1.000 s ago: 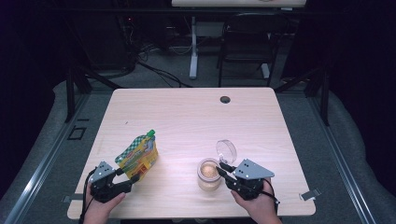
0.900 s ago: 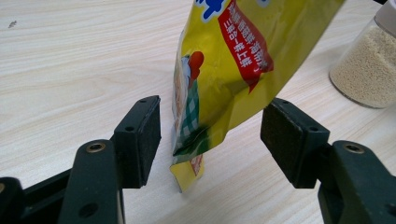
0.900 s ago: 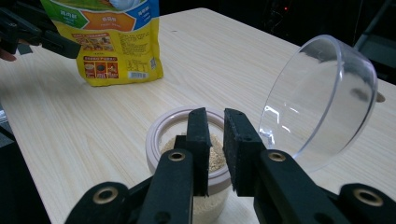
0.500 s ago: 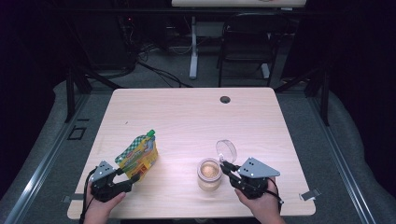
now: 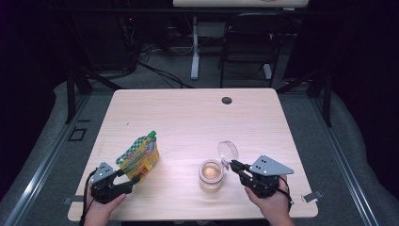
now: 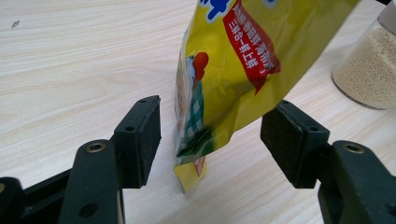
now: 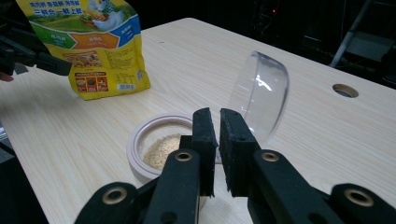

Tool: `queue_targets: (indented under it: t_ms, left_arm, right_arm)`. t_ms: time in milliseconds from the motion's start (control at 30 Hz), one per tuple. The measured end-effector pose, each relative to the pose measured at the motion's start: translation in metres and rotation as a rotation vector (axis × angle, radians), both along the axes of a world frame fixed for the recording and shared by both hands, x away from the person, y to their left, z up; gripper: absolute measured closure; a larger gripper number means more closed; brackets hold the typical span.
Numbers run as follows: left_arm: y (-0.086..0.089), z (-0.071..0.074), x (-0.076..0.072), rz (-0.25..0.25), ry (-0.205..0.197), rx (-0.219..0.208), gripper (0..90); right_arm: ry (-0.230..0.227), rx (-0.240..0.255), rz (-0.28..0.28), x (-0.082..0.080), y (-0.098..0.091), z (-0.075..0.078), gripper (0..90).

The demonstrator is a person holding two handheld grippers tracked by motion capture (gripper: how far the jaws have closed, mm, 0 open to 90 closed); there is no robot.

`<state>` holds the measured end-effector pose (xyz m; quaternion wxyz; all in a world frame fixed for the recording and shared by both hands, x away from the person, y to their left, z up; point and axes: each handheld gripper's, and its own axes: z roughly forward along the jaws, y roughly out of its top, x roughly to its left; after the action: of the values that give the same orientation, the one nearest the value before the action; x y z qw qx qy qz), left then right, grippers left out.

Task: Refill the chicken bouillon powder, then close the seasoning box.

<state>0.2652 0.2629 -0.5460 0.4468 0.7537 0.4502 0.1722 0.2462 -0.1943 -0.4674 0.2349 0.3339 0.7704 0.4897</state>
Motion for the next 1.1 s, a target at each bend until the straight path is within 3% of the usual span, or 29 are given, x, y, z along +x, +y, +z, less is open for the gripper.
queue_targets:
  t_ms: [733,1100]
  left_arm:
    - [0.0,0.0,0.0,0.001,0.0,0.006,38.4]
    - [0.0,-0.001,0.0,-0.001,0.002,0.009,38.4]
  right_arm:
    - [0.054,0.029,-0.044,0.004,-0.027,0.012,88.7]
    - [0.047,0.045,-0.14,0.011,-0.037,0.006,90.0]
